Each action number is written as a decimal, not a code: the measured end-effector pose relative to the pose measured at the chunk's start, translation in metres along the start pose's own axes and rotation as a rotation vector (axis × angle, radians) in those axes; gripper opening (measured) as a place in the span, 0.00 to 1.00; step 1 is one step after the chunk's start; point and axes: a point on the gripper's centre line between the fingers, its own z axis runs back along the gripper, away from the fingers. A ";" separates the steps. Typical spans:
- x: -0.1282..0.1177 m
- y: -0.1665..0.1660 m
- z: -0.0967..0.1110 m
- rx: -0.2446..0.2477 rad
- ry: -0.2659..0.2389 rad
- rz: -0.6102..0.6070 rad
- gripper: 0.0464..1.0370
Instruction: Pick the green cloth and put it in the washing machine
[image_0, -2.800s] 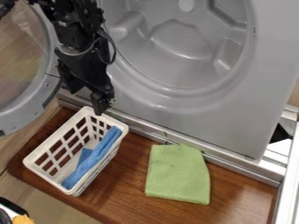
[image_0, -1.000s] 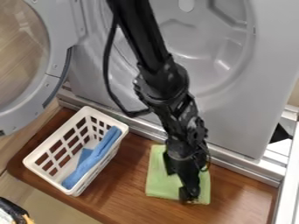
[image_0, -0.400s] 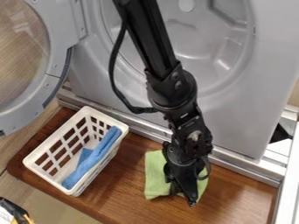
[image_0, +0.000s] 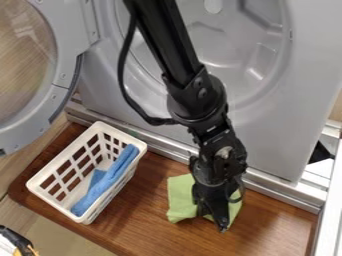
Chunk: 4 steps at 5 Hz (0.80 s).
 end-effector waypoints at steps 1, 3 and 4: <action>0.004 0.005 0.019 0.029 -0.041 0.019 0.04; 0.011 0.023 0.074 0.130 -0.168 0.048 0.04; 0.016 0.035 0.092 0.187 -0.220 0.051 0.04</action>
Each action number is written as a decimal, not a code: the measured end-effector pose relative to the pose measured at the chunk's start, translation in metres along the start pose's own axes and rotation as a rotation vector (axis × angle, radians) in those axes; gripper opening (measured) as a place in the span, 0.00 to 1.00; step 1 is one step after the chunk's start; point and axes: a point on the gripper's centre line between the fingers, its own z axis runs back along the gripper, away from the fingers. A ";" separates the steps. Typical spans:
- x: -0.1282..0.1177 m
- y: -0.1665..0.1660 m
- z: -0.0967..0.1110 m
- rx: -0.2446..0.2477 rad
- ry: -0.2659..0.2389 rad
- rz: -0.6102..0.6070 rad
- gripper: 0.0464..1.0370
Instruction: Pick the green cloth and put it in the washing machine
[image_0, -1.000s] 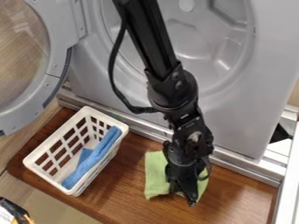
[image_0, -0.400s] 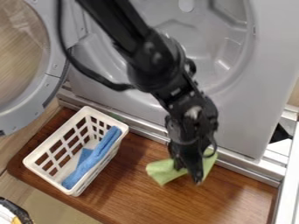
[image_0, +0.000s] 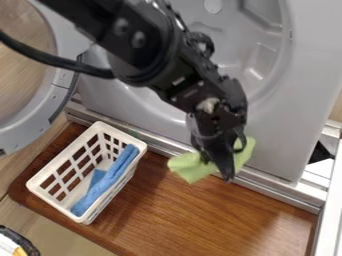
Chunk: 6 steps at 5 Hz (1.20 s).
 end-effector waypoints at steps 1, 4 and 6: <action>0.001 0.024 0.018 0.074 -0.025 0.025 0.04; 0.010 0.101 0.046 0.210 -0.126 0.224 0.04; 0.022 0.119 -0.002 0.159 -0.131 0.276 0.04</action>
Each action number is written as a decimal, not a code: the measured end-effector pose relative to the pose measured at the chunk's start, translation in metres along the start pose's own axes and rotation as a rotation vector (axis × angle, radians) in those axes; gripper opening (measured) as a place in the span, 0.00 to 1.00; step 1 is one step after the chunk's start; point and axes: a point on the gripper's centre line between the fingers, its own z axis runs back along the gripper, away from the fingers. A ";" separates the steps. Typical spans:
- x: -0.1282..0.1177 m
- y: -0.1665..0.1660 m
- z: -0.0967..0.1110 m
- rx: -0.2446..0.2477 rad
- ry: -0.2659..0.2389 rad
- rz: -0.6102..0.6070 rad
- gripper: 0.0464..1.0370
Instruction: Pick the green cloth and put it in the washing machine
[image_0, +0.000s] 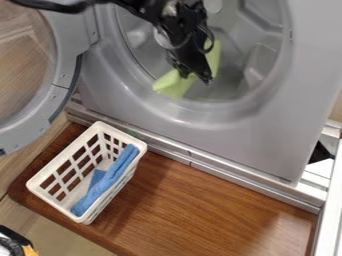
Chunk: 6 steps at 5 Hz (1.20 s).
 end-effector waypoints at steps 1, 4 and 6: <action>0.008 -0.004 -0.030 -0.056 -0.010 -0.005 0.04; 0.016 -0.002 -0.047 -0.114 -0.046 0.009 0.48; 0.018 -0.012 -0.036 -0.130 -0.056 -0.016 0.97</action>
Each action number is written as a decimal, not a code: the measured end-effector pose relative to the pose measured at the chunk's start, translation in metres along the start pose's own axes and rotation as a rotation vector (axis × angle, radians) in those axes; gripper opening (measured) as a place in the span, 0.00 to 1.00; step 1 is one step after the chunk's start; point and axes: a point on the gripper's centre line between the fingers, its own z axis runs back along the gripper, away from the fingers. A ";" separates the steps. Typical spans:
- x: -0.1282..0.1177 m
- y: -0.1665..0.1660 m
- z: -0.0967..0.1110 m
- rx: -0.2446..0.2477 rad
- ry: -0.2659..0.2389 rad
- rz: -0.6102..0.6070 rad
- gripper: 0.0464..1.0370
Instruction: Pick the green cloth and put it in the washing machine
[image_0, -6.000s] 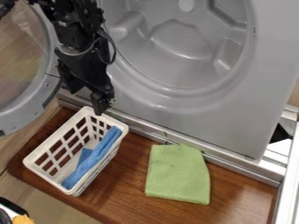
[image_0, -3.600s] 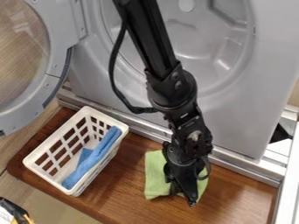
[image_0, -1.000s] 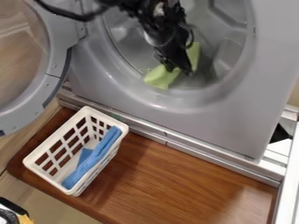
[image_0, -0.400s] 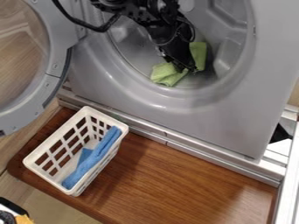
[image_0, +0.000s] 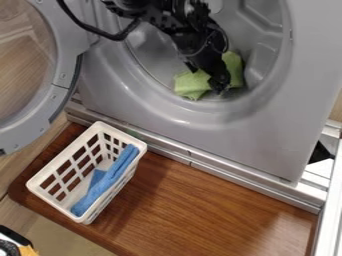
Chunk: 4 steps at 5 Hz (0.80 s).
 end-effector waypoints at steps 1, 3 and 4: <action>-0.001 -0.007 0.002 -0.038 0.014 -0.022 0.97; 0.004 -0.016 0.018 -0.112 0.038 -0.059 0.96; 0.004 -0.030 0.039 -0.160 0.050 -0.087 0.96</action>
